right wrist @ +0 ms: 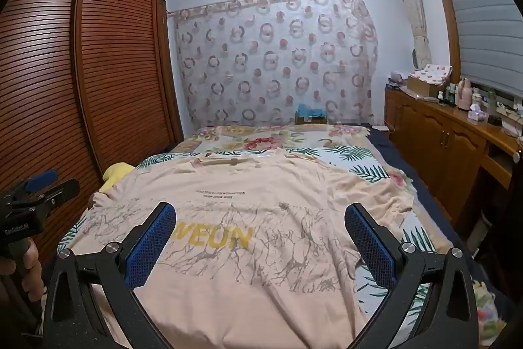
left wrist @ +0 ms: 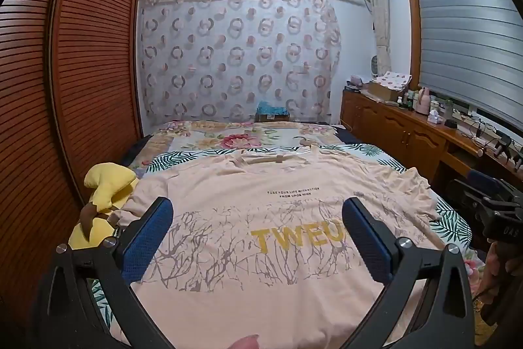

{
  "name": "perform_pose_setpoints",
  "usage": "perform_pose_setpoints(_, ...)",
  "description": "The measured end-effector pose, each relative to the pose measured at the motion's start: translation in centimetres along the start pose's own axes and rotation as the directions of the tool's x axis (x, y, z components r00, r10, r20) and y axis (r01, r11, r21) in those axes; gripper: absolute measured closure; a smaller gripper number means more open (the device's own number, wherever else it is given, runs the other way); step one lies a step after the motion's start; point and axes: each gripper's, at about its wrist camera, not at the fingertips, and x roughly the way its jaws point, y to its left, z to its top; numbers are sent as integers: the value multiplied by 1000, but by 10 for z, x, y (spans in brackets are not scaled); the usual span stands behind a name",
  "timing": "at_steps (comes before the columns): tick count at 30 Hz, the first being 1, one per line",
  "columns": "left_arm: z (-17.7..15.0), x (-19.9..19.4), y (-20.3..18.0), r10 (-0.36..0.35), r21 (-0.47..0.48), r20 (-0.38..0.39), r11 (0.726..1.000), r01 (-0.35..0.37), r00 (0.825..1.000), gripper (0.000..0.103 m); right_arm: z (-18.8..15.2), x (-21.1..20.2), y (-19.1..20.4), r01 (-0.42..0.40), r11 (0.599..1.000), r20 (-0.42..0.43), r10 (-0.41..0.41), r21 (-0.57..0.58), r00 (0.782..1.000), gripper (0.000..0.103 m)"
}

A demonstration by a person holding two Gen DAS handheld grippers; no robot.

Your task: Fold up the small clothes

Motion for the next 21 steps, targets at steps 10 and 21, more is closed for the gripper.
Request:
perform_pose_setpoints(10,0,0,0,-4,-4,-8,1000,4,1000,0,2,0,2,-1,1000,-2,1,-8,1000,0)
perform_pose_setpoints(21,-1,0,0,0,-1,-7,1000,0,1000,0,0,1,2,-7,1000,9,7,-14,1000,0)
